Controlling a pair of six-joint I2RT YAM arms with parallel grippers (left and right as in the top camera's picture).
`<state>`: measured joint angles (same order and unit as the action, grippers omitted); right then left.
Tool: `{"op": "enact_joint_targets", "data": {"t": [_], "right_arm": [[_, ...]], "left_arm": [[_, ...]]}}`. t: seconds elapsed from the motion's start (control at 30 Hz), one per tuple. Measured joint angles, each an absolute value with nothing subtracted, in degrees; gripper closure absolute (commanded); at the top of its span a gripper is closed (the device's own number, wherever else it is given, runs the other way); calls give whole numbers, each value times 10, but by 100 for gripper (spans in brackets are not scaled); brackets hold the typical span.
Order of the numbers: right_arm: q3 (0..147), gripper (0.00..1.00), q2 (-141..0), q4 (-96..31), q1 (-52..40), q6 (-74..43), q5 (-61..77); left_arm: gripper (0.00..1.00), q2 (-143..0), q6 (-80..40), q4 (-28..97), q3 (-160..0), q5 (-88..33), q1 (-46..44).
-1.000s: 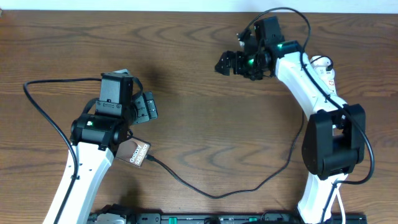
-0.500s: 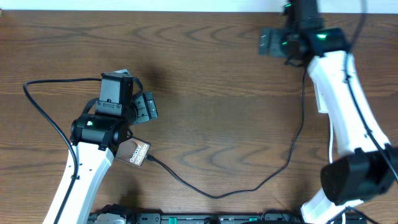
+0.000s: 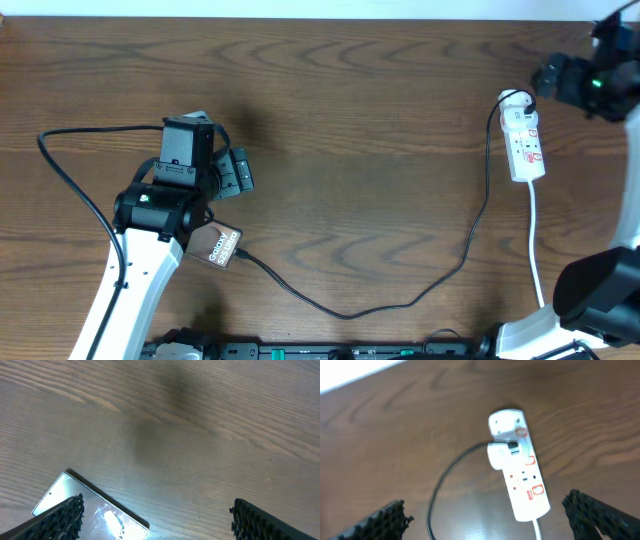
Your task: Plug charger to phone and switch on socket
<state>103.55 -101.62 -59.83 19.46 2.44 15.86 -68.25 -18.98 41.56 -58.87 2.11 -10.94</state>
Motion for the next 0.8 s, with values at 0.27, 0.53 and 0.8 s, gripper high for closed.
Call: {"op": "enact_joint_targets", "data": {"t": [0.27,0.53,0.8], "right_arm": [[1003,1,-1016,-577,253,195,287],[855,1,-1018,-402,253,127,281],[817,1,-1044,-370,253,105,275]], "left_arm": [[7,-682,-190,415,-589,21,-109],[7,-683,-190,416,-589,21,-109],[7,-683,-190,416,-589,21,-109]]}}
